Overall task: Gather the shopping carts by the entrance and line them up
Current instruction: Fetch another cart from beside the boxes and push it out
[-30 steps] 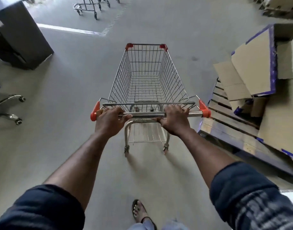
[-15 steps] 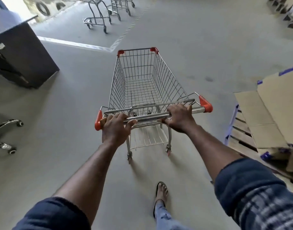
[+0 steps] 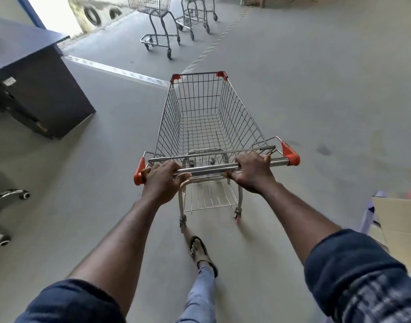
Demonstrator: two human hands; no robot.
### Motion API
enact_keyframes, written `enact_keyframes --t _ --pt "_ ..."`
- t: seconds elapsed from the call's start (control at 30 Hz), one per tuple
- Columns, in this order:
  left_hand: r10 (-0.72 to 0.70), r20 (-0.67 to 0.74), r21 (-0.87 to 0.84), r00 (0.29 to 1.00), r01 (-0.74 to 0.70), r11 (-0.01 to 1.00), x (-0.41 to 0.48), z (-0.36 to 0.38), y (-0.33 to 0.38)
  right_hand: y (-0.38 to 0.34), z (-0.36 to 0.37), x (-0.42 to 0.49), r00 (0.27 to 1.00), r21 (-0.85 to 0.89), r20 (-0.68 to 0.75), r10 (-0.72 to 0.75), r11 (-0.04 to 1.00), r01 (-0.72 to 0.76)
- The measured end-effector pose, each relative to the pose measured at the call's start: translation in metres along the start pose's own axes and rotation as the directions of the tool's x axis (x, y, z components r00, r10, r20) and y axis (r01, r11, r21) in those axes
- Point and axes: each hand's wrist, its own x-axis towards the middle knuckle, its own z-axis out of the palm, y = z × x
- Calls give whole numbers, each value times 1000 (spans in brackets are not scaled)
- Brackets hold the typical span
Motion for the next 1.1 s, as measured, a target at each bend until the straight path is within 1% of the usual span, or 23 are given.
enact_keyframes --t 0.13,0.23,0.4,0.5,0.77,0.87,1.1 --pt "11 -4 12 1000 -11 1000 120 -2 -20 13 2 110 999 -22 -22 29 999 -29" --pt "11 10 19 1000 -11 1000 206 -1 -31 26 -1 190 998 -32 19 55 998 -54" --pt "-40 8 60 999 40 997 332 10 -16 73 -8 314 995 -41 83 62 997 -59" --pt "-61 -4 17 998 61 998 396 23 -3 110 -11 379 995 -32 83 58 998 -55" --pt "-57 -170 23 984 62 998 594 73 28 215 -23 584 999 -9 45 -10 1000 11" --pt "-82 -184 29 979 88 996 676 87 36 250 -26 668 998 10 57 -34 999 34" --pt "-203 -183 -8 962 205 979 852 99 49 311 -33 856 987 -22 116 -112 993 115"
